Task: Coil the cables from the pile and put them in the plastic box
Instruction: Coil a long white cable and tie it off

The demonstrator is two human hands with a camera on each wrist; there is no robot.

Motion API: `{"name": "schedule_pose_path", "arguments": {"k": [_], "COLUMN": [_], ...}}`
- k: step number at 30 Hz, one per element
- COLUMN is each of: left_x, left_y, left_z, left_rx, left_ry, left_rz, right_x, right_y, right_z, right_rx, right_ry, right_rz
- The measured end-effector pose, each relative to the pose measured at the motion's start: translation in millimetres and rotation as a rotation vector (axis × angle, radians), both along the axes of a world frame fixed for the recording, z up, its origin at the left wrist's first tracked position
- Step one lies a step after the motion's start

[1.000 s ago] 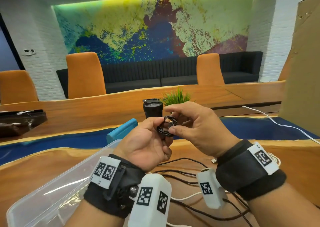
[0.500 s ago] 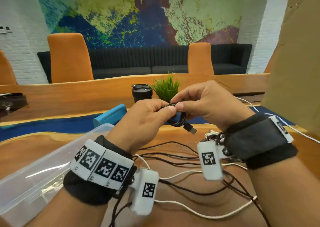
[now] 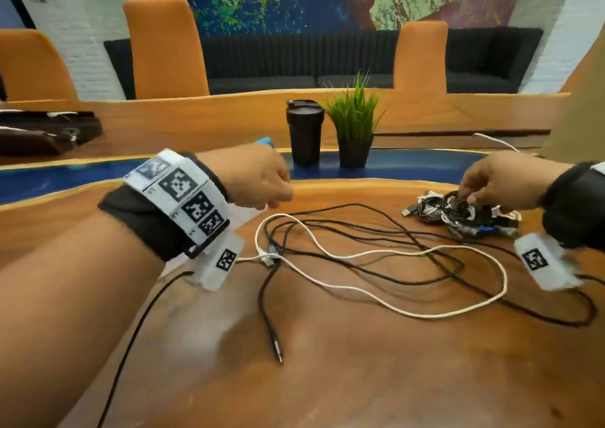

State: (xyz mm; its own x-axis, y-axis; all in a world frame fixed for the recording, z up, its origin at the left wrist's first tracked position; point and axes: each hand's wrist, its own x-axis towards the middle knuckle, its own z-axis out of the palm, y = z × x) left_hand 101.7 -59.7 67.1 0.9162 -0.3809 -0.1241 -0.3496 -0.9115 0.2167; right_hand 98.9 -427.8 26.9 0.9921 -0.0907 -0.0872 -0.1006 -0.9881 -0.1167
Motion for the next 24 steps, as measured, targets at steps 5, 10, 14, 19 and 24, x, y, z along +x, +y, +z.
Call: {"name": "schedule_pose_path", "arguments": {"k": [5,10,14,19,24], "left_x": [-12,-11,-8,2,19], "left_y": [20,33,32,23,5], "left_z": [-28,-46,-58,-70,-86], "left_rx": [0.256,0.395,0.436,0.226,0.355], "left_ry": [0.046,0.006,0.085,-0.009,0.006], "left_rz": [-0.081,-0.047,0.002,0.177,0.166], "right_x": [-4,-44,-74,-73,-73], "right_y": [11,100,169,187,182], "right_z": [5,20,-1,-20,-29], "right_rx": [-0.223,-0.146,-0.121,-0.268,-0.280], "right_ry": [-0.200,-0.092,0.325,0.359,0.349], "right_rz": [-0.014,0.307,0.568,0.572,0.630]}}
